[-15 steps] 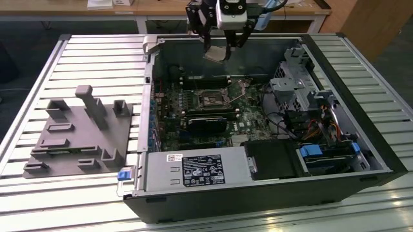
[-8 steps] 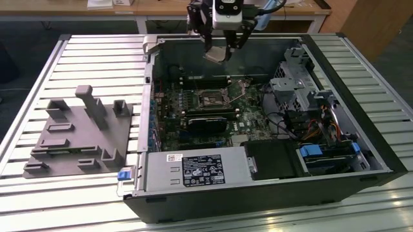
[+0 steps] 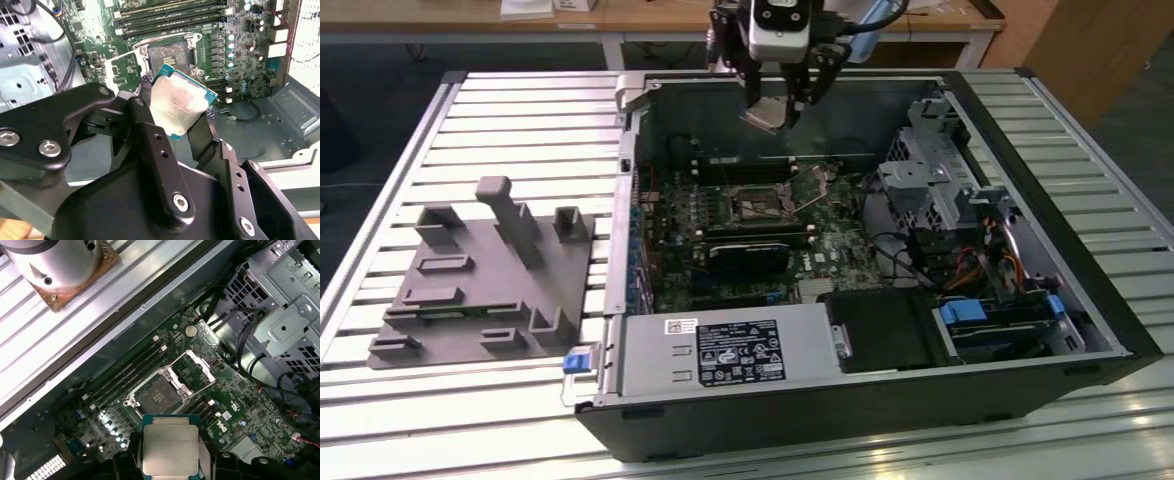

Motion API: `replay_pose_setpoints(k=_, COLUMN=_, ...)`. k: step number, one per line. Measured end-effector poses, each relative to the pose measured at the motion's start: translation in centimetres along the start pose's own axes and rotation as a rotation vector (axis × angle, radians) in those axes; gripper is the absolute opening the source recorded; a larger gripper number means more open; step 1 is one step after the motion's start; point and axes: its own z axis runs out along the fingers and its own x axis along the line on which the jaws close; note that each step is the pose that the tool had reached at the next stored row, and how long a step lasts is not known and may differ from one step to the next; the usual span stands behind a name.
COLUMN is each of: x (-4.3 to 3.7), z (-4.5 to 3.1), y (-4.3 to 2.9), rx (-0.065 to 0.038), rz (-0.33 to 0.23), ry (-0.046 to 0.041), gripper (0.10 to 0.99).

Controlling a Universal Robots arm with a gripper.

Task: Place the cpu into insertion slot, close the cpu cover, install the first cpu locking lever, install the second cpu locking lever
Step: 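Place the cpu into insertion slot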

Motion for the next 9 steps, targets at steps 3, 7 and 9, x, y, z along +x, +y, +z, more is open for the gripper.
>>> replay_pose_setpoints(k=3, x=0.00, z=0.03, y=0.00, rx=0.001, rz=0.036, ry=-0.0039, gripper=0.537)
replay_pose_setpoints(k=7, x=0.00, z=0.07, y=-0.01, rx=0.002, rz=0.085, ry=-0.0093, gripper=0.537)
replay_pose_setpoints(k=9, x=0.00, z=0.09, y=-0.01, rx=0.003, rz=0.108, ry=-0.0119, gripper=0.537)
